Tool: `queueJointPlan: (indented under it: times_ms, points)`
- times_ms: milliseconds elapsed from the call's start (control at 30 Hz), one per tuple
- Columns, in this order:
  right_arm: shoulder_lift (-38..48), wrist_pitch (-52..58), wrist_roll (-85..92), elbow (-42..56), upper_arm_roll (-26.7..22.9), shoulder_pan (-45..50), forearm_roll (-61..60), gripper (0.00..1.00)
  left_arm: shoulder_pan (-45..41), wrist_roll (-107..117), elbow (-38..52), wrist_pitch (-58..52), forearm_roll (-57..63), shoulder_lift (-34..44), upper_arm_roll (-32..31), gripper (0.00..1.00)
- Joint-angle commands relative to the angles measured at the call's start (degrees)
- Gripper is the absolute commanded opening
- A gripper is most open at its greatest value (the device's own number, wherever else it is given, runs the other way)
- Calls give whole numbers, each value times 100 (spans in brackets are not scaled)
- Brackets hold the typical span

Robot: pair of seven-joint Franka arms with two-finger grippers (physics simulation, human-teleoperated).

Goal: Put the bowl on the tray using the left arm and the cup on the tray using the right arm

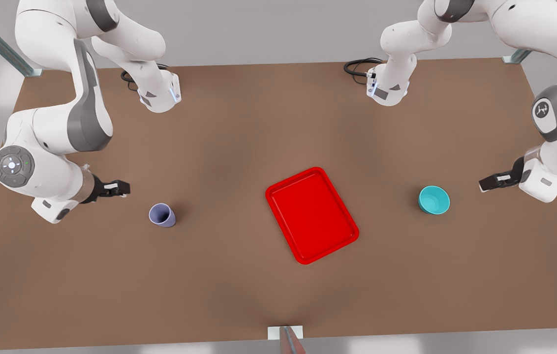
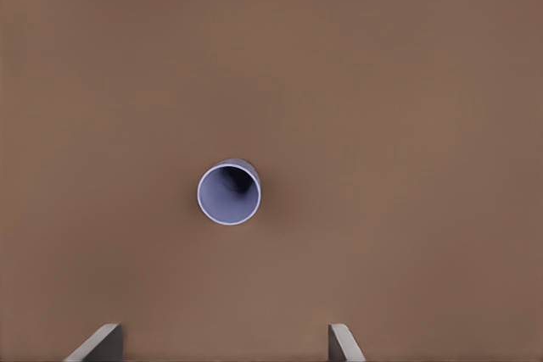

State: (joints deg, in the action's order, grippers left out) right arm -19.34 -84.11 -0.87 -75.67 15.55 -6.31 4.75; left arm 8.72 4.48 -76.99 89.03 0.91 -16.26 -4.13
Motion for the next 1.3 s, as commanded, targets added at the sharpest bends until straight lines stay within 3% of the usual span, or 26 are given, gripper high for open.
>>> queueJointPlan:
  times_ms: [0,100,167,200,300,500,967,1133,1267]
  points:
    - [0,0,-1,0,0,-1,0,100,-2,0,0,0,49,0,0,100]
    - [-26,-44,-28,26,0,16,-9,100,313,-421,-53,18,-99,-377,9,100]
    - [-26,-44,-28,26,0,16,-9,100,1149,-2073,-70,544,-1145,-1256,79,100]
    - [-26,-44,-28,26,0,7,-9,100,1237,-2583,-482,1123,-1708,-1441,254,100]
    - [-26,-44,-28,18,0,25,-26,100,1202,-3208,-1652,2496,-2113,-1450,263,100]
    - [-26,-44,-36,18,0,34,-44,100,1052,-3454,-1687,2637,-2948,-2021,255,100]
    - [-26,-44,-28,18,0,16,-44,100,833,-4140,-1880,2584,-2272,-2109,378,100]
    - [-35,-44,-28,18,0,25,-44,100,701,-4017,-2839,3305,-2253,-1626,545,100]
    - [-35,-44,-28,18,0,25,-44,100,701,-4017,-2927,3305,-2253,-1678,536,100]
